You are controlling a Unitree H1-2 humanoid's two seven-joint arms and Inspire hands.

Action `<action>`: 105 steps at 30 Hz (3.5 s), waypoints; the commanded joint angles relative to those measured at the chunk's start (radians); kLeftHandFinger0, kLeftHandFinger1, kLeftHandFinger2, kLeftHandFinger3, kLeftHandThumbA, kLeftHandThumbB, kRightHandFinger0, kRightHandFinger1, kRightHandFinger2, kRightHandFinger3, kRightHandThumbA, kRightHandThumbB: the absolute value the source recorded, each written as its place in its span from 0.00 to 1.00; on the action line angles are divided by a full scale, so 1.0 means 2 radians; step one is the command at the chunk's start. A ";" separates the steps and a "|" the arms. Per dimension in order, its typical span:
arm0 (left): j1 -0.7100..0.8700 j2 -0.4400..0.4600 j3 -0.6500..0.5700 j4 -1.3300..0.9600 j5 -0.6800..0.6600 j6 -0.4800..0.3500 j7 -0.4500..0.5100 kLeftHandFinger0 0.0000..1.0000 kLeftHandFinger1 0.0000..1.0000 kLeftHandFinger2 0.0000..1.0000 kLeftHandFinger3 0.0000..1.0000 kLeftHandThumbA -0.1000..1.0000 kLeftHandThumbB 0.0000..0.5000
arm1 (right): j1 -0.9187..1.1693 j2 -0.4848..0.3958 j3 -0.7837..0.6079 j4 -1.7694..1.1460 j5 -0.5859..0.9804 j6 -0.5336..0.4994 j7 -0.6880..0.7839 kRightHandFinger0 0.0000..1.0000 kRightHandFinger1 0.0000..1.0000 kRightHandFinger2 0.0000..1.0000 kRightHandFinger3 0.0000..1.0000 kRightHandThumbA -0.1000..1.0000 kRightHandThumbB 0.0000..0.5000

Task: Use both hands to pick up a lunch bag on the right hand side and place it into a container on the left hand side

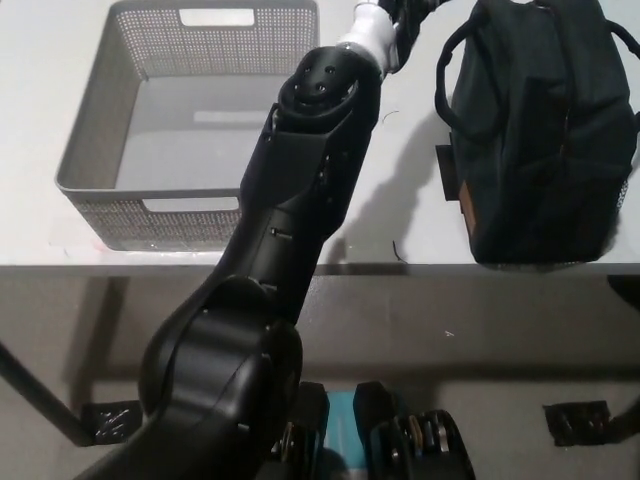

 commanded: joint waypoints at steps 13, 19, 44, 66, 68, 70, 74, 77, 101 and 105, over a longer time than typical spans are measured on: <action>-0.009 0.018 0.001 0.047 -0.020 -0.050 -0.006 1.00 1.00 1.00 1.00 1.00 0.68 | -0.056 -0.002 0.004 0.173 0.051 -0.038 0.073 1.00 1.00 1.00 1.00 1.00 0.67; 0.010 0.019 -0.015 0.055 -0.012 -0.065 -0.011 1.00 1.00 1.00 1.00 1.00 0.66 | -0.064 0.005 0.009 0.227 0.049 -0.049 0.090 1.00 1.00 1.00 1.00 1.00 0.54; 0.077 0.008 -0.132 0.105 0.059 -0.085 -0.001 1.00 1.00 1.00 1.00 1.00 0.74 | -0.060 0.059 0.021 0.268 0.043 -0.052 0.095 1.00 1.00 1.00 1.00 1.00 0.54; 0.033 -0.059 -0.274 0.055 0.131 -0.061 -0.053 1.00 1.00 1.00 1.00 1.00 0.68 | 0.037 0.215 0.027 -0.009 0.043 0.040 -0.041 1.00 1.00 1.00 1.00 1.00 0.27; 0.035 -0.059 -0.279 0.043 0.134 -0.052 -0.053 1.00 1.00 1.00 1.00 1.00 0.68 | 0.037 0.217 0.028 -0.016 0.044 0.045 -0.055 1.00 1.00 1.00 1.00 1.00 0.28; 0.036 -0.058 -0.282 0.037 0.135 -0.046 -0.056 1.00 1.00 1.00 1.00 1.00 0.68 | 0.042 0.218 0.031 -0.025 0.041 0.051 -0.064 1.00 1.00 1.00 1.00 1.00 0.29; 0.031 -0.056 -0.287 0.035 0.136 -0.047 -0.065 1.00 1.00 1.00 1.00 1.00 0.70 | 0.037 0.218 0.031 -0.028 0.030 0.047 -0.085 1.00 1.00 1.00 1.00 1.00 0.28; 0.025 -0.056 -0.284 0.039 0.130 -0.049 -0.072 1.00 1.00 1.00 1.00 1.00 0.71 | 0.033 0.216 0.032 -0.032 0.030 0.052 -0.093 1.00 1.00 1.00 1.00 1.00 0.29; 0.030 0.045 -0.195 -0.147 0.096 -0.011 -0.076 1.00 1.00 1.00 1.00 1.00 0.65 | -0.126 0.234 0.099 0.030 -0.013 0.067 -0.105 1.00 1.00 1.00 1.00 1.00 0.27; 0.056 0.073 -0.177 -0.210 0.096 0.026 -0.067 1.00 1.00 1.00 1.00 1.00 0.64 | -0.159 0.248 0.121 0.071 -0.024 0.071 -0.100 1.00 1.00 1.00 1.00 1.00 0.26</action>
